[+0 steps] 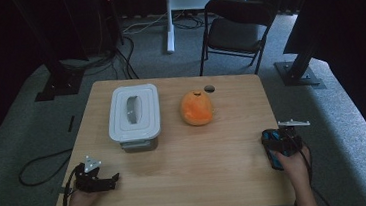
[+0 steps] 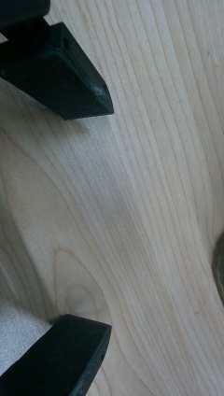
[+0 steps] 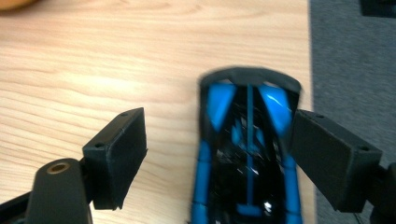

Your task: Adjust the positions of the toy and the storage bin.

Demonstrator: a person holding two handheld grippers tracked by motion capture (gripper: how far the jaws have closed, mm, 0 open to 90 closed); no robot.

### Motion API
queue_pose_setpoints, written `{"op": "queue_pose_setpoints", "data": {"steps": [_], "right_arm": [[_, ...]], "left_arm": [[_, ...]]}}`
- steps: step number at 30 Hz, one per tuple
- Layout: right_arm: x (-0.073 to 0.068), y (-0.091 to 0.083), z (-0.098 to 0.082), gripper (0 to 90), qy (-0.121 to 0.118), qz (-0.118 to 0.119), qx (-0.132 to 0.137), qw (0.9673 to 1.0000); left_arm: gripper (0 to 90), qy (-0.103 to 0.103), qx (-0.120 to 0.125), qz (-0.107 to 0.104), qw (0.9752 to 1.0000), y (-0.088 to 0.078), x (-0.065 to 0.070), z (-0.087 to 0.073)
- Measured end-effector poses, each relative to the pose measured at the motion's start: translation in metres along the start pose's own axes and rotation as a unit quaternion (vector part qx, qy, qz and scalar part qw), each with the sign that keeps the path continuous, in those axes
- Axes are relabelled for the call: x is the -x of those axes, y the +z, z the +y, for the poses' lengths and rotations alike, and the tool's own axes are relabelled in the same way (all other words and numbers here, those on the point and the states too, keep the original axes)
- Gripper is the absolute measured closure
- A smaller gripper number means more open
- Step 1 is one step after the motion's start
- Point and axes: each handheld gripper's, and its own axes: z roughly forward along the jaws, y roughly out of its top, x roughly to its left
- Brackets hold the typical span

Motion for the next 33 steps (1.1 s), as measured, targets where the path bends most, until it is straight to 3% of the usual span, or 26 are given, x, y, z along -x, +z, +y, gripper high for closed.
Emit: {"op": "queue_pose_setpoints", "data": {"steps": [15,33], "right_arm": [[-0.043,0.007,0.042,19.4,-0.031,0.047,0.028,0.9980],[-0.100,0.033,0.079,19.4,-0.057,0.105,0.038,0.9921]], "left_arm": [[0.3,0.000,0.000,-0.001,1.0000,0.000,0.000,0.000],[0.3,0.002,0.000,-0.002,1.0000,0.000,0.000,0.000]]}}
